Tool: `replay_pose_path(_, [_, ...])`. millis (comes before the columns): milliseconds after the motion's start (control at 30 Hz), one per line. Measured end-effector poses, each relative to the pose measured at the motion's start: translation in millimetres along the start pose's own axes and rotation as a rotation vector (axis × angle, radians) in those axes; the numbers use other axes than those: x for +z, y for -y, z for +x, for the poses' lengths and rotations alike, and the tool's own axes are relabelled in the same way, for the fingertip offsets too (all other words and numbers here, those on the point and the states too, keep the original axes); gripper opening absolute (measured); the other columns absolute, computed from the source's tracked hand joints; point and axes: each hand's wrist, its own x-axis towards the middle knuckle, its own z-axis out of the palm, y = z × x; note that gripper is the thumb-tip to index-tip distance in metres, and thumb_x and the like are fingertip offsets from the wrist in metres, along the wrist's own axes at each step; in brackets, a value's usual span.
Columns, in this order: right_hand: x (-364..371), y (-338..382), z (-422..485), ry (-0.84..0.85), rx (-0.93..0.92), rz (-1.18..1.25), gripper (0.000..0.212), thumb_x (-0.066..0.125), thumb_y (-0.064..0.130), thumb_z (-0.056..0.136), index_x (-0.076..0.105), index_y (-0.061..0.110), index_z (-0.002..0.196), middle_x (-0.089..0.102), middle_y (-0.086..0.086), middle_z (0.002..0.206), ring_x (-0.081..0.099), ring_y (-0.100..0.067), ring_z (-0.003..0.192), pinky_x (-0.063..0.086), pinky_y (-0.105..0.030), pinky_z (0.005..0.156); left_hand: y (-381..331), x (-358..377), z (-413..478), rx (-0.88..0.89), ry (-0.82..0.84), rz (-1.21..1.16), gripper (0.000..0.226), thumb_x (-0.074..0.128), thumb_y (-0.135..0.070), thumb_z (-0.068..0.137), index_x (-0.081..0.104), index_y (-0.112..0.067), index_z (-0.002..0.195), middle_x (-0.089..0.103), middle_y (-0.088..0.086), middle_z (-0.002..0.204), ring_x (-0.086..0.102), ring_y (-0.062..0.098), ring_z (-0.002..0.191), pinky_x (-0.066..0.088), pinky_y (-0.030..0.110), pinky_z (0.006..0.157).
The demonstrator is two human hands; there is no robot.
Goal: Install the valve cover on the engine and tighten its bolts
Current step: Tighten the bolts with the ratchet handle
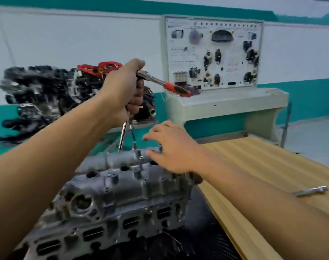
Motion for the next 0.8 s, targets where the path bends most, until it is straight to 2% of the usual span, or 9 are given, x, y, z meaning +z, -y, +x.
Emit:
replay_pose_path(133, [9, 7, 47, 0.33, -0.09, -0.084, 0.027, 0.057, 0.046, 0.091, 0.07, 0.03, 0.108, 0.067, 0.007, 0.099, 0.061, -0.024, 0.102, 0.047, -0.04, 0.085, 14, -32, -1, -0.017, -0.093, 0.033, 0.05, 0.054, -0.05, 0.096, 0.041, -0.022, 0.056, 0.03, -0.009, 0.041, 0.02, 0.009, 0.032, 0.012, 0.015, 0.035])
replay_pose_path(233, [21, 7, 58, 0.502, -0.131, -0.103, 0.023, 0.062, 0.038, 0.092, 0.072, 0.02, 0.101, 0.069, -0.002, 0.1, 0.063, -0.024, 0.09, 0.054, -0.043, 0.084, 24, -41, 1, -0.023, -0.115, 0.027, 0.049, 0.055, -0.05, 0.095, 0.042, -0.021, 0.058, 0.033, -0.008, 0.042, 0.023, 0.009, 0.033, 0.013, 0.017, 0.035])
replay_pose_path(333, [30, 2, 62, 0.444, -0.154, -0.094, 0.019, 0.064, 0.027, 0.092, 0.074, 0.016, 0.103, 0.071, -0.002, 0.098, 0.063, -0.021, 0.087, 0.053, -0.036, 0.082, 30, -39, 5, -0.024, -0.092, 0.01, 0.049, 0.055, -0.049, 0.096, 0.043, -0.021, 0.057, 0.035, -0.009, 0.042, 0.023, 0.009, 0.034, 0.015, 0.018, 0.035])
replay_pose_path(467, [10, -2, 68, 0.379, -0.069, 0.14, 0.013, 0.065, 0.021, 0.093, 0.076, 0.015, 0.098, 0.068, 0.012, 0.075, 0.057, 0.004, 0.062, 0.039, -0.007, 0.06, 31, -27, 8, -0.016, -0.058, -0.004, 0.049, 0.056, -0.049, 0.096, 0.044, -0.021, 0.057, 0.036, -0.009, 0.044, 0.024, 0.009, 0.036, 0.016, 0.019, 0.035])
replay_pose_path(567, [-15, -16, 60, 0.372, 0.006, 0.187, 0.017, 0.062, 0.026, 0.095, 0.074, 0.015, 0.098, 0.074, 0.005, 0.082, 0.064, -0.001, 0.07, 0.046, -0.014, 0.064, 28, -20, 10, 0.006, -0.074, -0.055, 0.048, 0.057, -0.049, 0.096, 0.044, -0.022, 0.059, 0.034, -0.009, 0.043, 0.024, 0.009, 0.037, 0.016, 0.02, 0.036])
replay_pose_path(633, [-30, -37, 35, 0.284, 0.112, 0.285, 0.021, 0.058, 0.031, 0.099, 0.071, 0.016, 0.095, 0.071, 0.006, 0.082, 0.064, -0.006, 0.07, 0.047, -0.015, 0.062, 28, -10, 11, 0.014, -0.061, -0.126, 0.048, 0.057, -0.048, 0.095, 0.043, -0.023, 0.057, 0.032, -0.009, 0.044, 0.022, 0.01, 0.037, 0.017, 0.021, 0.035])
replay_pose_path(700, [-41, -63, -5, 0.206, 0.321, 0.691, 0.026, 0.053, 0.031, 0.101, 0.064, 0.011, 0.088, 0.066, 0.0, 0.076, 0.06, -0.012, 0.066, 0.048, -0.019, 0.059, 29, 12, 11, -0.003, 0.007, -0.213, 0.047, 0.055, -0.046, 0.096, 0.04, -0.023, 0.057, 0.029, -0.008, 0.045, 0.02, 0.011, 0.038, 0.015, 0.02, 0.036])
replay_pose_path(767, [-49, -86, -54, 0.103, 0.498, 1.11, 0.022, 0.057, 0.027, 0.097, 0.061, 0.005, 0.094, 0.07, -0.011, 0.084, 0.067, -0.022, 0.075, 0.053, -0.025, 0.06, 32, 47, 8, -0.027, 0.09, -0.294, 0.045, 0.053, -0.043, 0.096, 0.039, -0.023, 0.059, 0.028, -0.007, 0.045, 0.019, 0.011, 0.038, 0.014, 0.018, 0.036])
replay_pose_path(800, [-50, -97, -78, 0.04, 0.556, 1.192, 0.023, 0.061, 0.025, 0.092, 0.061, 0.003, 0.098, 0.073, -0.015, 0.092, 0.071, -0.026, 0.081, 0.055, -0.026, 0.061, 34, 68, 6, -0.035, 0.131, -0.322, 0.045, 0.053, -0.043, 0.096, 0.039, -0.023, 0.059, 0.028, -0.007, 0.045, 0.019, 0.011, 0.038, 0.014, 0.018, 0.037])
